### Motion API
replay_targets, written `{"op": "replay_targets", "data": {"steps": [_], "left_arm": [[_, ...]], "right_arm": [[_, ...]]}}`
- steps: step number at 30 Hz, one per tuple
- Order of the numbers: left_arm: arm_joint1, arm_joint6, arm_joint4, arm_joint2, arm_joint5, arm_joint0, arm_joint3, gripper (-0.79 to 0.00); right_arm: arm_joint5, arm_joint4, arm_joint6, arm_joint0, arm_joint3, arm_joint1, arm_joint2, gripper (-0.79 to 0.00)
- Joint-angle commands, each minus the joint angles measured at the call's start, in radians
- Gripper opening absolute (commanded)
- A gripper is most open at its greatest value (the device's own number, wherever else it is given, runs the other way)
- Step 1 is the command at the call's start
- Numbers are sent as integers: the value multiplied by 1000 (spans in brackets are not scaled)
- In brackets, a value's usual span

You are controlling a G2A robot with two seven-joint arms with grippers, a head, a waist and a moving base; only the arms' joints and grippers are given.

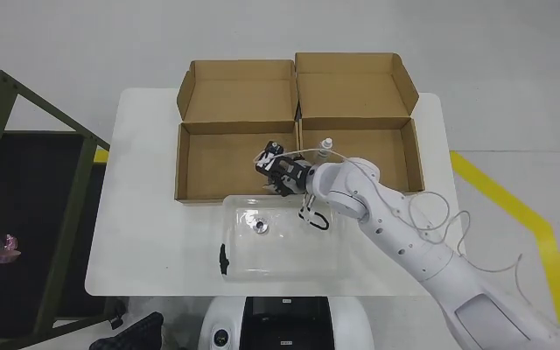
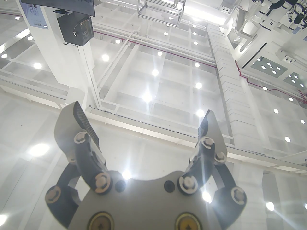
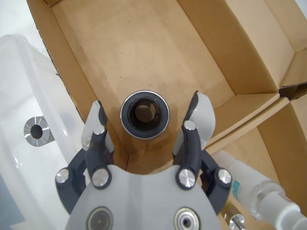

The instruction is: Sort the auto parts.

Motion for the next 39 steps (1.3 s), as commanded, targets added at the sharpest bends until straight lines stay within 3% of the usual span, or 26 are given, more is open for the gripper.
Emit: {"op": "replay_targets", "data": {"steps": [1, 13, 25, 39], "left_arm": [[0, 0, 0, 0, 0, 0, 0, 0], [0, 0, 0, 0, 0, 0, 0, 0], [0, 0, 0, 0, 0, 0, 0, 0], [0, 0, 0, 0, 0, 0, 0, 0]], "right_arm": [[0, -6, -7, -5, -16, 1, 11, 0], [-48, -39, -34, -60, -195, 18, 86, 0], [-187, -117, -45, -266, -435, 59, 126, 0], [-283, -245, -76, -371, -452, 78, 100, 0]]}}
